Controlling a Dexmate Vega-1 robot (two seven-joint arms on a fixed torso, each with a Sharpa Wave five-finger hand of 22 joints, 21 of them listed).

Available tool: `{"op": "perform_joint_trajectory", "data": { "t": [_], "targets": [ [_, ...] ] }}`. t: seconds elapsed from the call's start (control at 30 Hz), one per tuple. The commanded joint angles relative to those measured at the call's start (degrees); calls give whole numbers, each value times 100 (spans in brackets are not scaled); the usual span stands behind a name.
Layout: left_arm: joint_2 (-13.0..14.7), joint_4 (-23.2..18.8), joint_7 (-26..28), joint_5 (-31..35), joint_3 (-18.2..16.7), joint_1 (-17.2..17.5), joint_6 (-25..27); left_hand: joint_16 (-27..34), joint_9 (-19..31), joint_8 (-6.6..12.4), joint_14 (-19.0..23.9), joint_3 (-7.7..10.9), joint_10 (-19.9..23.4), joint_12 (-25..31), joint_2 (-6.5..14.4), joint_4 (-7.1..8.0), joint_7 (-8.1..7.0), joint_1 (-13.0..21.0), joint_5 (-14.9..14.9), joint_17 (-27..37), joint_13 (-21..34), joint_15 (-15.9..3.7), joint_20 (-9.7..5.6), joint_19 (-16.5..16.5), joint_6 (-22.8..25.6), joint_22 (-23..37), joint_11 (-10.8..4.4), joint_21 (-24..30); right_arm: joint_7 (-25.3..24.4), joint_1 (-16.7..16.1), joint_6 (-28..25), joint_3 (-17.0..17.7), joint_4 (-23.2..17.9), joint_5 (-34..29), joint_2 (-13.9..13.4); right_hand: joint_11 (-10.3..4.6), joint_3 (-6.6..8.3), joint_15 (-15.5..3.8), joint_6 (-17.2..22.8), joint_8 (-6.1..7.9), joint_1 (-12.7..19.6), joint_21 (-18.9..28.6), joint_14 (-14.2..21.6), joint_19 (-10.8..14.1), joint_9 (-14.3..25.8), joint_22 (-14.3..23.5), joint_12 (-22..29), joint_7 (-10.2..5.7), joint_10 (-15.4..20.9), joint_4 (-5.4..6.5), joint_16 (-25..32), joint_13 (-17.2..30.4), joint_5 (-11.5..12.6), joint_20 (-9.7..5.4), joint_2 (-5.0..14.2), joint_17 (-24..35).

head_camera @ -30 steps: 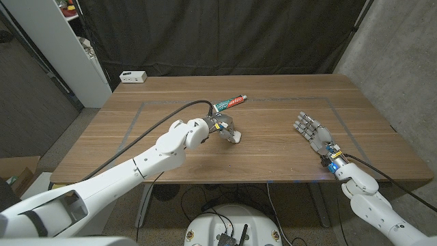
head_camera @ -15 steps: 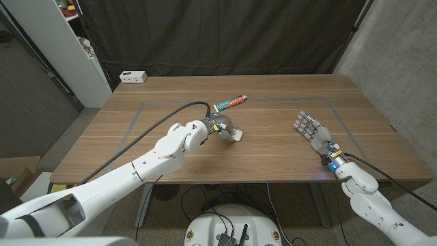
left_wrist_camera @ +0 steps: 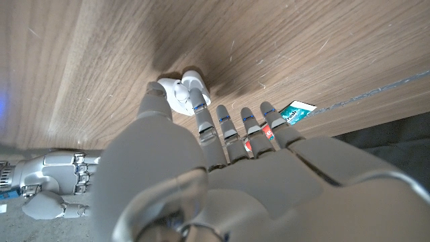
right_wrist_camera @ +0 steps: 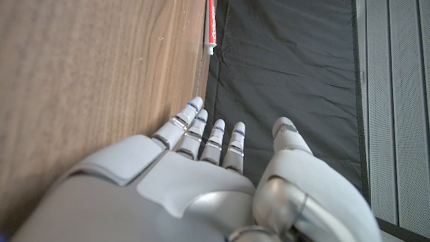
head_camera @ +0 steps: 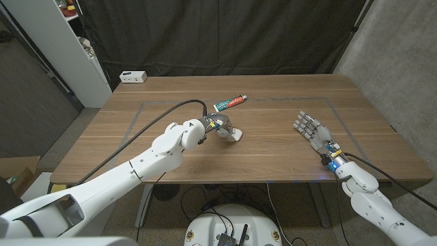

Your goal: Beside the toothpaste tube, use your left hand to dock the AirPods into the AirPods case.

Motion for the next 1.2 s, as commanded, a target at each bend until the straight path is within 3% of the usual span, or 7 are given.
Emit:
{"op": "perform_joint_trajectory", "data": {
  "t": [0.03,0.4,0.53,0.57,0.83,1.03,1.2],
  "targets": [
    [109,-81,150,-308,-5,-35,67,16,-63,-16,30,-28,104,1,-11,-21,11,-49,1,9,-20,-399,34,32,-65,23,14,47,49,65,-86,-3,32,15,-37,-30,45,-431,8,-9,-8,19,20,9,0,21,16,-19,18,4,26,19,28,23,30,34],
    [161,-207,104,-342,49,-149,155,22,-259,13,72,-37,211,-14,-41,-42,202,-77,3,5,-100,-393,51,42,77,23,119,53,173,247,-243,-37,167,61,-46,-42,46,-407,8,-9,-12,24,17,10,0,23,18,-26,25,8,30,19,28,62,30,38],
    [168,-203,206,-438,8,-137,113,16,-411,-99,53,-45,117,-95,-25,-21,72,-146,6,16,-159,-383,67,41,-329,25,60,55,220,332,-266,-70,227,33,-39,-16,48,-400,5,-10,-14,25,18,6,-1,24,21,-30,30,10,34,19,29,63,33,41],
    [168,-206,241,-495,-20,-124,89,13,-498,-102,43,-50,72,-134,-14,-6,-112,-196,5,20,-187,-380,75,37,-558,25,44,55,217,344,-286,-72,227,38,-39,-20,48,-402,4,-10,-14,25,16,6,-1,24,22,-29,33,10,33,19,29,63,32,41],
    [173,-208,474,-813,-145,-87,-64,28,-641,-46,25,-79,30,-171,109,145,-270,-458,-10,52,-214,-354,113,6,-717,30,21,47,199,423,-375,-89,240,20,-60,-27,48,-391,6,-10,-16,24,18,-4,-1,25,19,-22,28,11,37,19,28,87,29,43],
    [178,-294,842,-671,-157,-20,-41,20,-737,25,20,-29,12,-185,212,149,-293,-478,4,40,-227,-345,139,4,-573,30,10,49,167,449,-414,-108,252,10,-47,-54,49,-396,6,-10,-22,27,15,-7,-2,26,16,-34,21,16,41,19,28,97,31,47],
    [130,-394,944,-351,-101,11,309,-44,-848,-92,-129,87,-253,-264,285,12,-365,-327,23,12,-190,-320,162,-66,-1358,17,12,18,145,453,-420,-120,227,-10,-44,-35,50,-394,7,-9,-22,27,17,-12,-2,27,21,-32,32,15,43,19,28,105,30,47]
  ]
}}
